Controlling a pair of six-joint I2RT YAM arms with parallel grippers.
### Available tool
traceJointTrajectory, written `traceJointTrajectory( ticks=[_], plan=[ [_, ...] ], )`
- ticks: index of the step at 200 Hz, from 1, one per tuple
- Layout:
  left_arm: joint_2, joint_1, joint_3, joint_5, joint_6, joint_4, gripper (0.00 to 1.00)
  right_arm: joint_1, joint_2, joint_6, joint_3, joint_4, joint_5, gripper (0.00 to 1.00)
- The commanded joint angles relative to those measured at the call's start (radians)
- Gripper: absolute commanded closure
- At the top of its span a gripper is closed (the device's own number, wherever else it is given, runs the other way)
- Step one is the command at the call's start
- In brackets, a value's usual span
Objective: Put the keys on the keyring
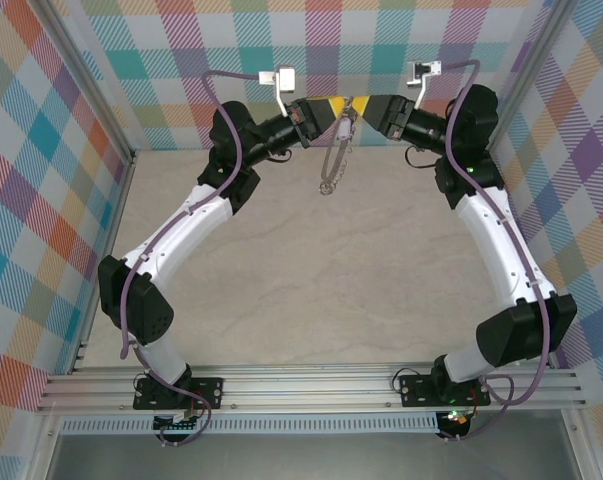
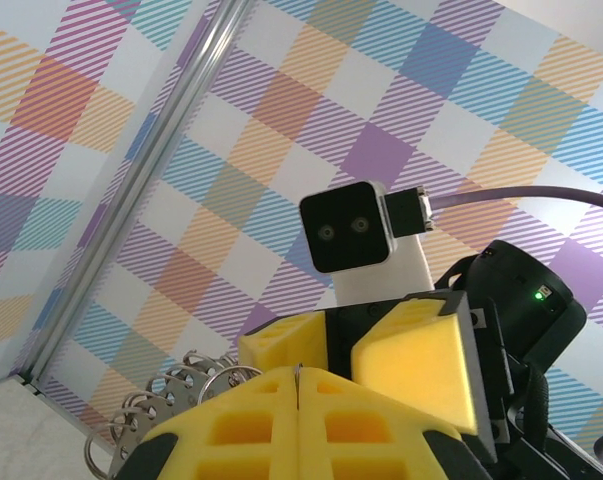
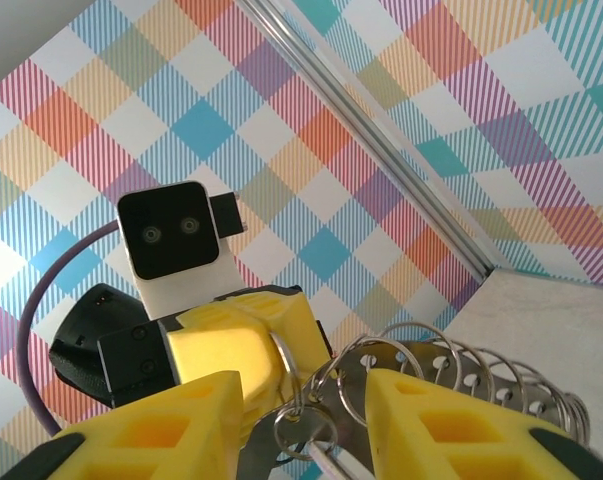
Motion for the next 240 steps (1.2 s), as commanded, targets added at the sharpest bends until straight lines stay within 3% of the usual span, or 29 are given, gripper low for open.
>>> traceJointTrajectory(
  ticks=[1,55,98,167,186,211,240],
  plan=[
    [-0.026,-0.002,0.007,0.005,-0.011,0.071,1.0,0.014,0.012,0.011,0.047,0.051,-0.022,0.64],
    [-0.023,-0.002,0.005,0.005,-0.01,0.074,1.0,0.026,0.031,0.007,0.069,0.046,-0.025,0.71],
    [-0.021,-0.002,0.006,0.001,-0.01,0.077,1.0,0.027,0.039,0.001,0.078,0.037,-0.032,0.88],
    [-0.008,-0.002,0.019,0.003,-0.011,0.079,1.0,0.032,0.046,-0.012,0.083,0.004,-0.048,0.81],
    [-0.004,-0.002,0.021,0.003,-0.013,0.079,1.0,0.032,0.051,-0.018,0.092,0.0,-0.049,0.86],
    [-0.003,-0.002,0.022,0.003,-0.013,0.077,1.0,0.032,0.053,-0.032,0.101,-0.017,-0.046,1.0],
    [-0.009,0.001,0.031,0.005,0.014,0.034,1.0,0.032,0.049,-0.089,0.119,-0.09,-0.043,1.0]
  ],
)
